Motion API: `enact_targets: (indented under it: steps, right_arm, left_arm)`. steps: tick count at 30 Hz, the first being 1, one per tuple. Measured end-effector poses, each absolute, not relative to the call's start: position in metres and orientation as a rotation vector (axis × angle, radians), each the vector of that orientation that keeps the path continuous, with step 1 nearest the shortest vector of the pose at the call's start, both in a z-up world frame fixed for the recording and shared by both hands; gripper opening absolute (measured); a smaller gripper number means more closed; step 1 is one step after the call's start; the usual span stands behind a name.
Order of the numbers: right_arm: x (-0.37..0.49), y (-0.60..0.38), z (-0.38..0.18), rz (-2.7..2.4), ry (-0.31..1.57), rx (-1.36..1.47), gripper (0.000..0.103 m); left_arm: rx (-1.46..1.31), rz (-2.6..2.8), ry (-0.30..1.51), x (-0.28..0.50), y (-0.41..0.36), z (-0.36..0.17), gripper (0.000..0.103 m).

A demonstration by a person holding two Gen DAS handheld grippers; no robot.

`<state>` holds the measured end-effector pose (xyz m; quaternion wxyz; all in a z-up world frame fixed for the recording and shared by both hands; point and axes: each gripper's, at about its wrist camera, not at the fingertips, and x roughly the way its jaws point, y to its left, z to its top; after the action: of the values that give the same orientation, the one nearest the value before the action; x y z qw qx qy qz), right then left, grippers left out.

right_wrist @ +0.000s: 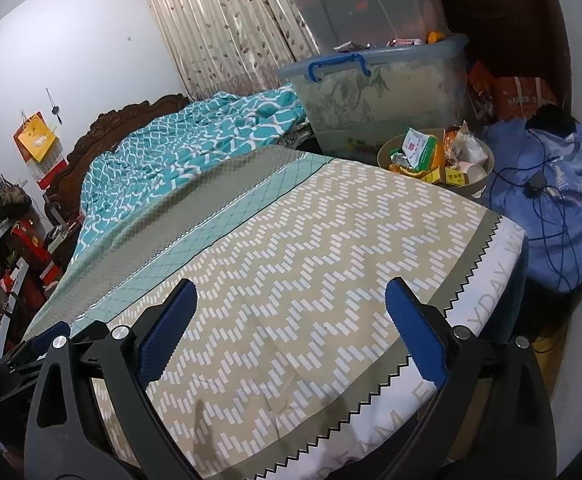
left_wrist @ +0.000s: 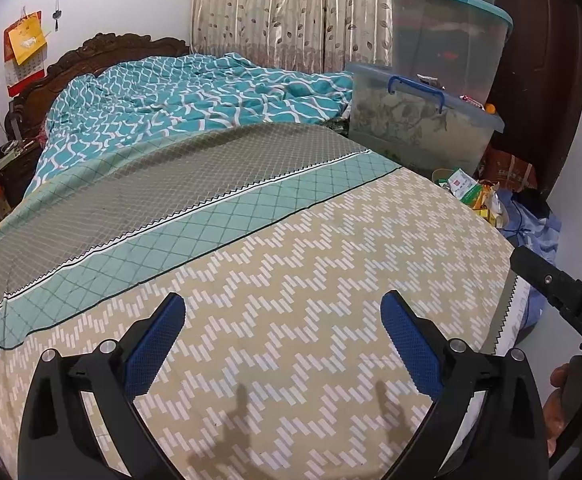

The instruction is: Collect trash

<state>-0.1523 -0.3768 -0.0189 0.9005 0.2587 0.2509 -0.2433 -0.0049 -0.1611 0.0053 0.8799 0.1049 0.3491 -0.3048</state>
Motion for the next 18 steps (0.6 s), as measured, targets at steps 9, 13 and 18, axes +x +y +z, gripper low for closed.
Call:
enact_targets:
  steps: [9, 13, 18]
  right_arm:
    - [-0.162, -0.387, -0.021, -0.522, 0.493, 0.573, 0.096]
    - [-0.163, -0.390, -0.023, -0.514, 0.497, 0.581, 0.096]
    - [-0.169, -0.395, -0.026, -0.518, 0.484, 0.601, 0.096]
  left_arm:
    - [0.252, -0.628, 0.703, -0.014, -0.171, 0.009, 0.094]
    - [0.264, -0.615, 0.706, -0.016, -0.174, 0.009, 0.094]
    - [0.265, -0.615, 0.713, -0.020, -0.178, 0.011, 0.094]
